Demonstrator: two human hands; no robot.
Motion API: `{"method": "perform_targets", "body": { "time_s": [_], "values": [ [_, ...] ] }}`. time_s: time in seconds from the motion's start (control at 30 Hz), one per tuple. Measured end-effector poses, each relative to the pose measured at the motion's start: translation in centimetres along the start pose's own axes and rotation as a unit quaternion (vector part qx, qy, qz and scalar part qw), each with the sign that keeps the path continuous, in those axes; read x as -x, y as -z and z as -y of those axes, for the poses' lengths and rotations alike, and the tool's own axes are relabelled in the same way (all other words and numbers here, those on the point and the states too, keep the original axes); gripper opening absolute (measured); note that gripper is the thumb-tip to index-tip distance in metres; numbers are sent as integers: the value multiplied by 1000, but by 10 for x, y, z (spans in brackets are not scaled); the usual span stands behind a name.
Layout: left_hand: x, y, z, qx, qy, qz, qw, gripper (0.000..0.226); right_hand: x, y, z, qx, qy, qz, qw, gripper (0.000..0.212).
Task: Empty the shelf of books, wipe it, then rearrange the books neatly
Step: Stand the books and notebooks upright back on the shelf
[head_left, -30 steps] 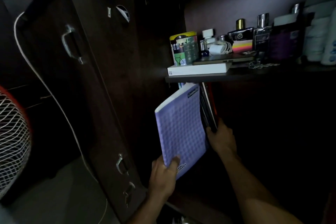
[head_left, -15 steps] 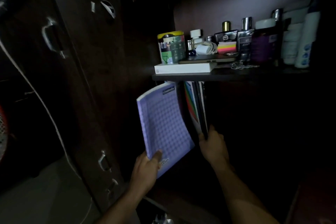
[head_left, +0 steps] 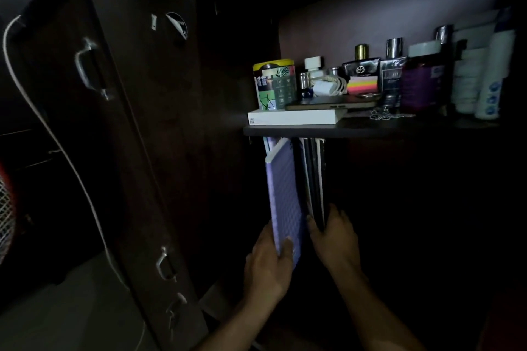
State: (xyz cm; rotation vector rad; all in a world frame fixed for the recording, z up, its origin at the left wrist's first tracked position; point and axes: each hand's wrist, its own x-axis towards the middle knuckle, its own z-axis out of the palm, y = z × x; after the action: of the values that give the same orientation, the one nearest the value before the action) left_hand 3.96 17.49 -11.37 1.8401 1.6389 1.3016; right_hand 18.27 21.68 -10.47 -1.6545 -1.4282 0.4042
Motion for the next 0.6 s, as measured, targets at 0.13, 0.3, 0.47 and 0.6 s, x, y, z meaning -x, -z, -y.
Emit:
{"method": "perform_targets", "body": {
  "time_s": [0.13,0.3,0.47,0.6],
  "values": [
    [-32,-6,4,-11,-23,-28,999,56,3,-5,5,-29,6,-1,1000,60],
    [-62,-7,2,-31,-33,-28,999,59,1,-9,7,-49,7,-1,999,64],
    [-74,-18,-5,7,-31,-43,999,54,3,-6,6,-124,5,33,992,52],
    [-58,-12,1,85,-93,-143,982,43,-2,-7,0,-130,26,62,989,48]
  ]
}}
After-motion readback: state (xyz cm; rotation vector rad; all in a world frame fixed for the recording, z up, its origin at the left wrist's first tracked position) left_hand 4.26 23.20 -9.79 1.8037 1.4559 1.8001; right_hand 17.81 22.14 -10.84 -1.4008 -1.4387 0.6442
